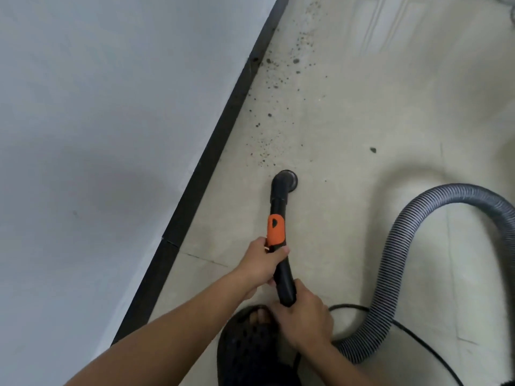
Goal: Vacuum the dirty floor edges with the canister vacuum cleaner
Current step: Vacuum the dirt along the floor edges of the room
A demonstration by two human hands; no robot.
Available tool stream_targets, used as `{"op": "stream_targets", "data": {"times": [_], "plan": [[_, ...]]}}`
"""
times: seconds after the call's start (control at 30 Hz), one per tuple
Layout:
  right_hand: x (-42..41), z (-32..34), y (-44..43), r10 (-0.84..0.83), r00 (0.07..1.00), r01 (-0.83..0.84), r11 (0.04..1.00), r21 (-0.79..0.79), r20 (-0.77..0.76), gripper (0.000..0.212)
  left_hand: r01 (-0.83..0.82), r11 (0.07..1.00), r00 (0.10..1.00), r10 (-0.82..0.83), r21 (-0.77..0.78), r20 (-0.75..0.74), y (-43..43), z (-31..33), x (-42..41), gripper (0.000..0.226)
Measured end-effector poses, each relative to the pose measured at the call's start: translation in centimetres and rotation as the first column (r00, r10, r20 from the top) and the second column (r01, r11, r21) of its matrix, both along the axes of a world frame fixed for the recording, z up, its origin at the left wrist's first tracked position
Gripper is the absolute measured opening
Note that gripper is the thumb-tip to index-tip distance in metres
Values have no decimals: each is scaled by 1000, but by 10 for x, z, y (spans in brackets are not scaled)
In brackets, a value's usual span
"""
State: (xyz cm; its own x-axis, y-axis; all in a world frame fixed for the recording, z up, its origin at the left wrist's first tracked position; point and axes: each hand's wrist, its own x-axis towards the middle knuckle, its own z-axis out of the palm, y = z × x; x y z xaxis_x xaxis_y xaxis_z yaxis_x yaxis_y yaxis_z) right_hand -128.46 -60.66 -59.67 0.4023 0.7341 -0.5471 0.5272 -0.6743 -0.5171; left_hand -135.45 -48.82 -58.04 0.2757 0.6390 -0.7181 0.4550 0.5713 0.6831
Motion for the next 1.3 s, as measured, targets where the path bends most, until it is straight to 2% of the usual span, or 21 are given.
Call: {"op": "stream_targets", "data": {"times": [0.1, 0.17, 0.27, 0.37, 0.43, 0.57, 0.67, 0.77, 0.83, 0.9, 1.3], "plan": [[14, 2, -5, -104, 995, 104, 994, -20, -1, 27, 97, 995, 995, -97, 11, 30, -1, -3, 28, 34], [18, 2, -2, -76, 997, 76, 997, -14, -23, 26, 93, 996, 995, -93, 10, 24, 4, -4, 30, 32], [9, -1, 14, 129, 992, -129, 992, -11, 13, 26, -71, 997, 997, 71, -12, 6, 10, -6, -3, 25], [-8, -3, 40, 389, 920, -389, 921, -10, 39, 28, -291, 956, 957, 291, -30, -6, 17, -7, -50, 23], [-12, -3, 58, 458, 888, -459, 889, 14, 45, 27, -348, 937, 937, 349, -31, 12, 27, -8, -64, 23], [6, -4, 63, 303, 948, -307, 951, 26, 100, 24, -251, 968, 966, 252, -26, 50, 45, -7, -26, 20], [24, -10, 61, 199, 977, -202, 978, 42, 72, 24, -191, 982, 981, 191, 4, 39, 50, -8, 9, 22], [32, -14, 67, 355, 933, -356, 934, 18, 65, 23, -286, 958, 958, 286, -2, -10, 44, -14, -2, 26], [33, -14, 76, 504, 858, -507, 862, 12, 98, 25, -390, 920, 920, 391, -29, 8, 39, -17, -20, 26], [36, -14, 88, 571, 811, -578, 816, 17, 124, 25, -445, 894, 893, 447, -50, 52, 41, -19, -29, 24], [104, -14, 211, 501, 849, -507, 862, -9, 167, 23, -406, 912, 898, 408, -47, 164, 166, -26, 43, 29]]}}
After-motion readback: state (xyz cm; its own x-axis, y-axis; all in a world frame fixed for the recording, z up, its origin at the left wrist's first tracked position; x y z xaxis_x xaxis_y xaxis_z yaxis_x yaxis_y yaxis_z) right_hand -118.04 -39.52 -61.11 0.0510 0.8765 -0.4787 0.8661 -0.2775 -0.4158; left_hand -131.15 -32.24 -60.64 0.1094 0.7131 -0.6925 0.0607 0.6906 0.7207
